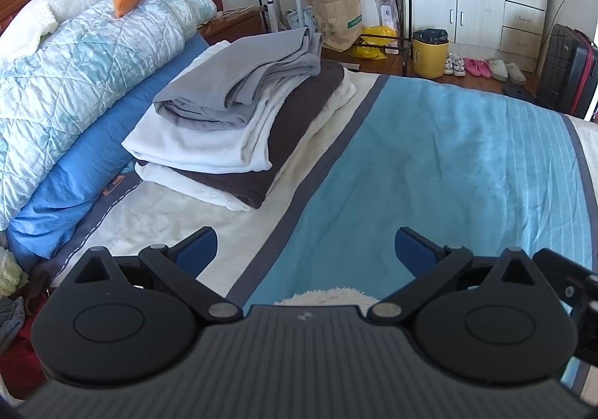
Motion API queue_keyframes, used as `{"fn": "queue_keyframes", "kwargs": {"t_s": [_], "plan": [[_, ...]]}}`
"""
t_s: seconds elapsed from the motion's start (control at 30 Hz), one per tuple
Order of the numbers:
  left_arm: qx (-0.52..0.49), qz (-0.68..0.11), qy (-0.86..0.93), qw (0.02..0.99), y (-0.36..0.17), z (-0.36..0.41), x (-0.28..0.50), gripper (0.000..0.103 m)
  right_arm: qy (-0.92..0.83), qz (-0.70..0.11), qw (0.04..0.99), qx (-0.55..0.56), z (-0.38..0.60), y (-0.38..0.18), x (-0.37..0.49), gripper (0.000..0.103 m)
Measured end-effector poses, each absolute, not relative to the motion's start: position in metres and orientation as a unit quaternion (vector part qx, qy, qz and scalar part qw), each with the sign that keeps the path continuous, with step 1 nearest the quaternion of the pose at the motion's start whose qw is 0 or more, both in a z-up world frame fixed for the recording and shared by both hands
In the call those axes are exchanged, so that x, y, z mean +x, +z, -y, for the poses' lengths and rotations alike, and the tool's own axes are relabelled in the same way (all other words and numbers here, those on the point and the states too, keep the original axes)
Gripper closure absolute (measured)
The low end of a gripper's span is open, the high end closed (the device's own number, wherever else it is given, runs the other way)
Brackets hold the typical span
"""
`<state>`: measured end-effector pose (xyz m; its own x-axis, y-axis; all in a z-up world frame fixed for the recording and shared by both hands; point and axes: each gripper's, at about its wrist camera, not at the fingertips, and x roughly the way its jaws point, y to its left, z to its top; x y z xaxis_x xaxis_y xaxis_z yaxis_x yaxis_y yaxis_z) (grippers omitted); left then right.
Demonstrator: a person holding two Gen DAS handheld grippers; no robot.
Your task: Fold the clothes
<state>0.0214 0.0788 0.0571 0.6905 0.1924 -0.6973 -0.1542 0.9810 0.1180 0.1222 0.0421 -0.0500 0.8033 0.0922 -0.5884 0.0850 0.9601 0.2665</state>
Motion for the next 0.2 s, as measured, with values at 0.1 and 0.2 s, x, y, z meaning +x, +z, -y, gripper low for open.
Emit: {"fn": "queue_keyframes", "kwargs": {"t_s": [0.1, 0.2], "plan": [[0.027, -0.387, 0.088, 0.918, 0.0559, -0.0767, 0.0228, 0.000, 0.006, -0.317, 0.934, 0.162, -0.0398, -0.0496, 0.1232, 0.006], [0.032, -0.387, 0.082, 0.918, 0.0553, -0.0729, 0.0227, 0.000, 0.003, -0.325, 0.932, 0.158, -0.0404, -0.0505, 0.1251, 0.006]]}}
